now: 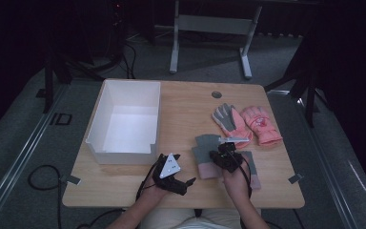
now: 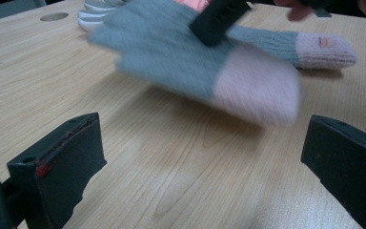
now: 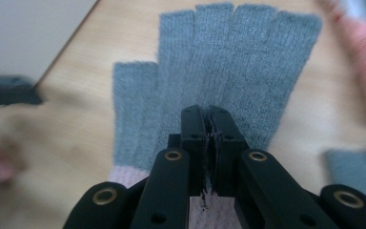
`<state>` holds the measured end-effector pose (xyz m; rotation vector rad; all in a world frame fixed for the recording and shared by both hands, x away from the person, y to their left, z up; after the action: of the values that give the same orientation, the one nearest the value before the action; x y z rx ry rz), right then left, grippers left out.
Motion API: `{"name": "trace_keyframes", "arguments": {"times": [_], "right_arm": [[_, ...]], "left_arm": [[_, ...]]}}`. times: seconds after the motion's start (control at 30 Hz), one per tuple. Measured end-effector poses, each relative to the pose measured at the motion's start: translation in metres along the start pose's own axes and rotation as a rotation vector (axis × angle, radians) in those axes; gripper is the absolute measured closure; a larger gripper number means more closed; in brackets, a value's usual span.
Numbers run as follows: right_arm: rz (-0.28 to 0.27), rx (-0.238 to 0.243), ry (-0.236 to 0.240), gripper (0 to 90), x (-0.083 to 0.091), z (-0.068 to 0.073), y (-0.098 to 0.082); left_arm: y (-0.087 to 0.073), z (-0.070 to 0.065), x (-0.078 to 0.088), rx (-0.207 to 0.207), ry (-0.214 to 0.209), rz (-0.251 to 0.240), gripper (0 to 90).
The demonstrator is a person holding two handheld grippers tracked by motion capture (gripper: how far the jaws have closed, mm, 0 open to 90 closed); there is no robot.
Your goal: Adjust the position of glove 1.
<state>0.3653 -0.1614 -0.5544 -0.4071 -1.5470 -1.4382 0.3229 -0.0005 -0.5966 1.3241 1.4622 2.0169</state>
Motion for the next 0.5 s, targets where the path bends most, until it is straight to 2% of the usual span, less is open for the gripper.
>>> {"name": "trace_keyframes", "arguments": {"times": [0.07,0.1,0.17,0.23,0.3,0.5], "right_arm": [[0.002,0.016,-0.032,86.1,-0.002,0.000,-0.006],[0.015,-0.002,-0.008,86.1,-0.005,0.001,-0.010],[0.027,-0.008,-0.022,86.1,-0.012,0.000,-0.016],[0.046,-0.035,-0.009,86.1,-0.021,0.000,-0.023],[0.059,-0.034,-0.012,85.6,-0.030,0.000,-0.029],[0.021,-0.033,-0.038,84.1,-0.032,0.001,-0.032]], "left_arm": [[0.000,0.000,0.000,-0.002,0.001,0.000,0.3],[0.000,0.000,0.000,-0.003,0.000,0.002,0.3],[0.000,-0.001,0.000,-0.004,-0.001,0.006,0.3],[0.000,0.000,0.000,-0.003,-0.002,0.007,0.3],[0.000,0.000,0.000,-0.001,-0.004,0.005,0.3],[0.000,-0.001,0.000,-0.011,-0.001,0.006,0.3]]}}
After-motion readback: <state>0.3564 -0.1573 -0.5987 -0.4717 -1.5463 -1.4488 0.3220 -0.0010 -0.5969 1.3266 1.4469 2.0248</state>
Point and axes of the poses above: each handheld gripper's, and its own axes: x roughly backward along the jaws, y roughly out of its top, z roughly to its left, the point moved 6 cm from there along -x, roughly forward along the jaws, and after that the axes turned 6 degrees about z, right-handed, at the moved point
